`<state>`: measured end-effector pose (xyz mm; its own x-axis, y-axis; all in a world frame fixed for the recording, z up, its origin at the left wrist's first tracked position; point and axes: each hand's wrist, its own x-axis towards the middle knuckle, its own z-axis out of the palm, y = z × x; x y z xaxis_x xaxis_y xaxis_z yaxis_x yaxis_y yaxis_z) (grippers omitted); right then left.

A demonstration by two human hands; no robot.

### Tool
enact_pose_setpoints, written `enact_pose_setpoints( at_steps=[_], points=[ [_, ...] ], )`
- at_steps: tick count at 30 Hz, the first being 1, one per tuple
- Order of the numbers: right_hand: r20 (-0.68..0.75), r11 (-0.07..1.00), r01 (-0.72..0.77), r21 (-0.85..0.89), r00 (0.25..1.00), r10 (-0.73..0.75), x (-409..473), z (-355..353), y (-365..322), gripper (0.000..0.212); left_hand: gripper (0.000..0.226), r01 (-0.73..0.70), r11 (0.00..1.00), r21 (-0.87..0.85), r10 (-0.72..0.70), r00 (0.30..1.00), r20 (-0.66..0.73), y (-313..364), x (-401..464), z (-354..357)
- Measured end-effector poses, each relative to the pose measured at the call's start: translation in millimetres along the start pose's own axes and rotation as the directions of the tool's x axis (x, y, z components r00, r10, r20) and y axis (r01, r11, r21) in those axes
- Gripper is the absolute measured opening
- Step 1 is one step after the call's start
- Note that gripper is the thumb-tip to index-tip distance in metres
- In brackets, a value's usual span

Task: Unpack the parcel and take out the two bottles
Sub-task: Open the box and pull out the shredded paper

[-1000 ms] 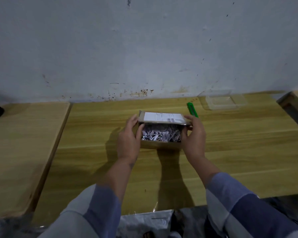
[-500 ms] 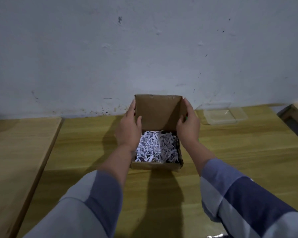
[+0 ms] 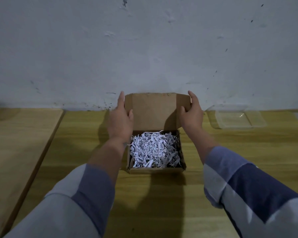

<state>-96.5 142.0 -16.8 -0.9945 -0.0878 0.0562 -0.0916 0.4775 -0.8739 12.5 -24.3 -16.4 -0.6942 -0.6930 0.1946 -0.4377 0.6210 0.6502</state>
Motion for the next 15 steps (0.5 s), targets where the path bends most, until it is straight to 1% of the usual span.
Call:
enact_pose_setpoints(
  at_steps=[2, 3, 6, 8, 11, 13, 15],
  points=[
    [0.005, 0.999, 0.035, -0.009, 0.999, -0.035, -4, -3, -2, 0.064, 0.071, -0.049, 0.999, -0.005, 0.049, 0.998, -0.042, 1, -5, -4],
    [-0.001, 0.997, 0.065, -0.048, 0.998, -0.066, -5, -4, -3, 0.067, 0.072, -0.102, 0.994, 0.032, 0.105, 0.992, -0.076, 1, -7, -5],
    [-0.039, 0.968, 0.143, -0.208, 0.987, -0.155, -15, -10, -9, 0.074, 0.067, -0.273, 0.942, 0.196, 0.3, 0.945, -0.127, 3, -13, -8],
    [-0.067, 0.916, 0.211, -0.341, 0.966, -0.248, -28, -17, -17, 0.073, 0.062, -0.374, 0.899, 0.226, 0.407, 0.906, -0.117, 8, -19, -12],
    [-0.045, 0.791, 0.257, -0.556, 0.94, -0.337, -51, -26, -24, 0.068, 0.055, -0.522, 0.829, 0.202, 0.539, 0.842, -0.034, 16, -33, -18],
    [0.007, 0.749, 0.292, -0.595, 0.933, -0.359, -65, -29, -24, 0.061, 0.047, -0.561, 0.817, 0.132, 0.558, 0.827, 0.064, 18, -42, -21],
    [0.1, 0.717, 0.393, -0.576, 0.904, -0.415, -76, -29, -19, 0.05, 0.04, -0.558, 0.829, 0.043, 0.54, 0.818, 0.199, 14, -51, -20]
  ],
)
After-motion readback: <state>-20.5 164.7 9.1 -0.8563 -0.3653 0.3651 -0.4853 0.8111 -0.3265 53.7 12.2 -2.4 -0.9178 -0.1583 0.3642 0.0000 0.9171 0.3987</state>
